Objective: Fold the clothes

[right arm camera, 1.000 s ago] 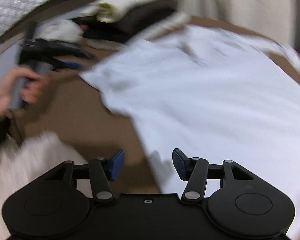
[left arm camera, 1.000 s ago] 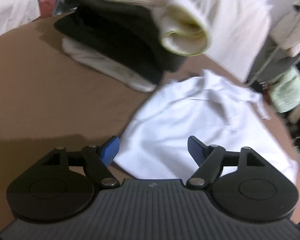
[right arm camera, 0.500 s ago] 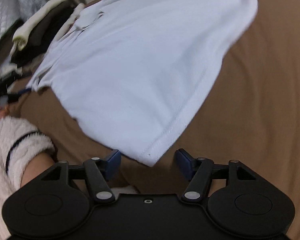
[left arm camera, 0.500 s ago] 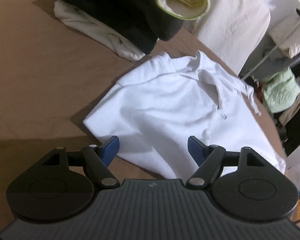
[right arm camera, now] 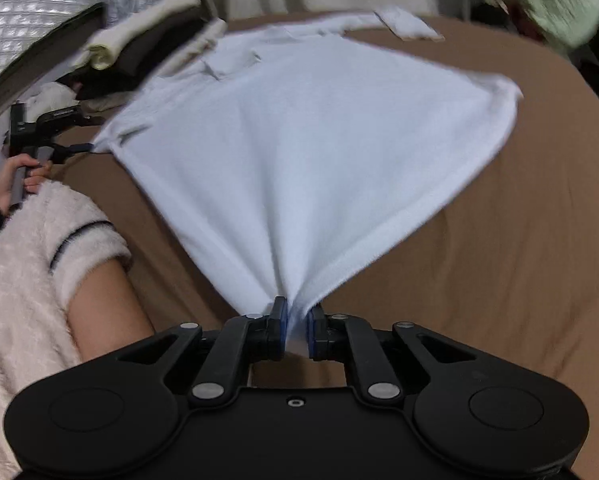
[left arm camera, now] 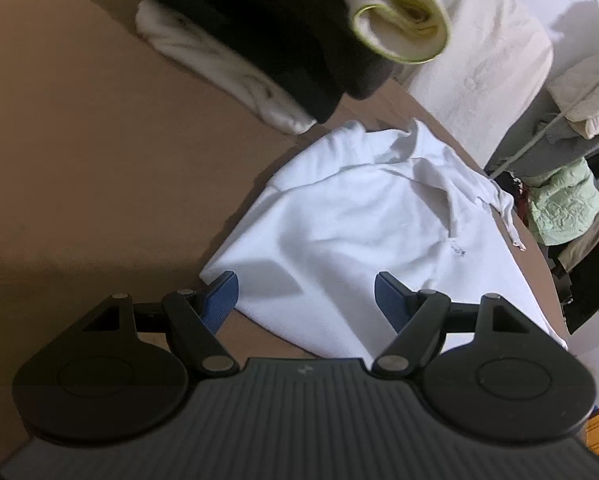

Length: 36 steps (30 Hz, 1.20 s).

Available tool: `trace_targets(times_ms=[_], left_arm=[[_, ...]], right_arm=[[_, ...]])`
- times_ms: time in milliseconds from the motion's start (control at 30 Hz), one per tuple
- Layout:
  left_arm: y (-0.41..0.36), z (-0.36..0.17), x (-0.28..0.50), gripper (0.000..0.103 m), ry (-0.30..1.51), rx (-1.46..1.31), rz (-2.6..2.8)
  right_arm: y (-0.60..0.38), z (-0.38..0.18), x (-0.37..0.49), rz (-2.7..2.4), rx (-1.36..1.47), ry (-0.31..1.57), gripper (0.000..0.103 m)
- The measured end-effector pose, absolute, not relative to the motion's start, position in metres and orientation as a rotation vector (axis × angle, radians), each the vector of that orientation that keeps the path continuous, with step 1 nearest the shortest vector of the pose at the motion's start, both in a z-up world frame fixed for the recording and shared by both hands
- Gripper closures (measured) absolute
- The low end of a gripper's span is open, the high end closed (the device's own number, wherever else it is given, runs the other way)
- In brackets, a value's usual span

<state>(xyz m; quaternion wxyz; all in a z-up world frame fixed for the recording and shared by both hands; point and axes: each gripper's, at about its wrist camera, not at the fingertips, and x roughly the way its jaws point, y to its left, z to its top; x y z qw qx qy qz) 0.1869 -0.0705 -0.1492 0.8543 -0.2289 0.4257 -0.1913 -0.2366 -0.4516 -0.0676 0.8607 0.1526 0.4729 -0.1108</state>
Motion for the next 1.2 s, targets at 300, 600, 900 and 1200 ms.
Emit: trace_targets(times_ms=[300, 600, 900, 1200], left_arm=[[-0.055, -0.137, 0.164, 0.028, 0.904, -0.491, -0.432], [-0.043, -0.129, 0.143, 0.027, 0.890, -0.499, -0.393], [-0.052, -0.126, 0.179, 0.027, 0.820, -0.548, -0.401], [-0.087, -0.131, 0.224, 0.027, 0.837, -0.388, -0.445]], right_arm=[[-0.424, -0.102, -0.221, -0.292, 0.162, 1.161, 0.097], [-0.407, -0.033, -0.199, -0.272, 0.195, 0.990, 0.077], [-0.360, -0.027, -0.115, -0.072, 0.181, 0.884, 0.077], [-0.336, -0.011, -0.043, 0.018, 0.083, 0.838, 0.075]])
